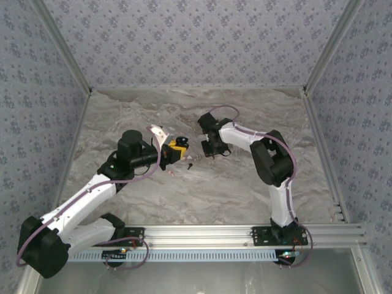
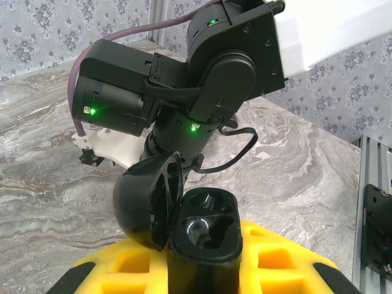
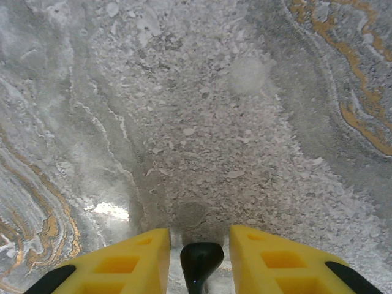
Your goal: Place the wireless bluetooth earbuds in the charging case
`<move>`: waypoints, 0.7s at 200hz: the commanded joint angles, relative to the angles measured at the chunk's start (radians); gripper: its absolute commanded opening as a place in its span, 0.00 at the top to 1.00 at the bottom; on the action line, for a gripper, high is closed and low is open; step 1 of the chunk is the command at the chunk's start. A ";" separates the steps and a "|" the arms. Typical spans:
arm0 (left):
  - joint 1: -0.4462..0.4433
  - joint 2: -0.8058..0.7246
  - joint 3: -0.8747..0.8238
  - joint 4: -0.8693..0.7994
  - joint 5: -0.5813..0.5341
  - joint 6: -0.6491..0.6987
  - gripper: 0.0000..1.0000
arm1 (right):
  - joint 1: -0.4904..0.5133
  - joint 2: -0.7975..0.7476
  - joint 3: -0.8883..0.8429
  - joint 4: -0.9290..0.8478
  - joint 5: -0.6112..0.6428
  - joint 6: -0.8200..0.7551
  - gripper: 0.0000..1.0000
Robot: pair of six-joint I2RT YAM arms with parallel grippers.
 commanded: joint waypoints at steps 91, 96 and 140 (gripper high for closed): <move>-0.007 -0.019 -0.009 -0.002 -0.025 0.017 0.89 | 0.016 0.020 -0.002 -0.023 0.007 0.013 0.77; -0.006 -0.017 -0.011 -0.002 -0.028 0.017 0.89 | 0.012 0.013 -0.008 -0.013 -0.001 0.015 0.78; -0.006 0.019 -0.017 0.015 -0.065 -0.013 0.89 | -0.031 -0.085 -0.093 0.090 -0.092 0.017 0.78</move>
